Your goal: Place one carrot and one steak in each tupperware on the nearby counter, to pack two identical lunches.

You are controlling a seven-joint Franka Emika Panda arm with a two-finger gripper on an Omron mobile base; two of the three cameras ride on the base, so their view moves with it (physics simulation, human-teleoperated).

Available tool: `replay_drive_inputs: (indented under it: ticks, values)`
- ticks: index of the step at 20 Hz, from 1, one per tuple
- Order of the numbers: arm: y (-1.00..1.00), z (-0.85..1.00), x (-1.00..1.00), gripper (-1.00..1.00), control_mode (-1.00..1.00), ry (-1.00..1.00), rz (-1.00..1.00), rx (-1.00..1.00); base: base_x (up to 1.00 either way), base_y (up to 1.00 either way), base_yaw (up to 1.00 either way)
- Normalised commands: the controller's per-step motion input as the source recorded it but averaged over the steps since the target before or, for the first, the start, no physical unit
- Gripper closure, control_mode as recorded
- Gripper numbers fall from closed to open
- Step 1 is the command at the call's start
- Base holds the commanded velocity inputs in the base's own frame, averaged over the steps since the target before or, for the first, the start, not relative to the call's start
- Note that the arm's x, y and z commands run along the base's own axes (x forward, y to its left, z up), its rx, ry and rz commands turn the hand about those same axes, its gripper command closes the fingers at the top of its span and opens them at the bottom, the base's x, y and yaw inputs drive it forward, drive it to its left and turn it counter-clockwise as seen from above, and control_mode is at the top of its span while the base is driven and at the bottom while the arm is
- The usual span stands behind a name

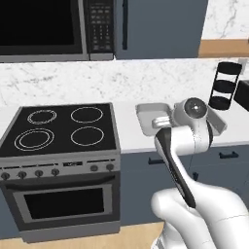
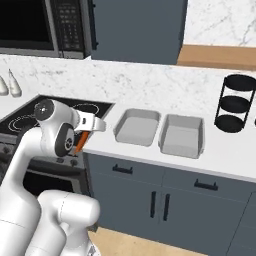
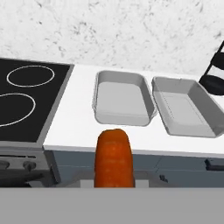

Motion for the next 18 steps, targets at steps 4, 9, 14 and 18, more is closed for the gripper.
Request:
replay_drive_inputs:
  ticks: [4, 9, 14, 18]
  values:
    - [0.0, 0.0, 0.0, 1.0, 1.0, 0.0, 0.0, 0.0, 0.07, 0.14, -0.01]
    - [0.0, 0.0, 0.0, 1.0, 1.0, 0.0, 0.0, 0.0, 0.37, -0.08, -0.02]
    - [0.0, 0.0, 0.0, 1.0, 1.0, 0.0, 0.0, 0.0, 0.3, -0.01, -0.03]
    - [0.0, 0.0, 0.0, 1.0, 1.0, 0.0, 0.0, 0.0, 0.44, -0.12, -0.02]
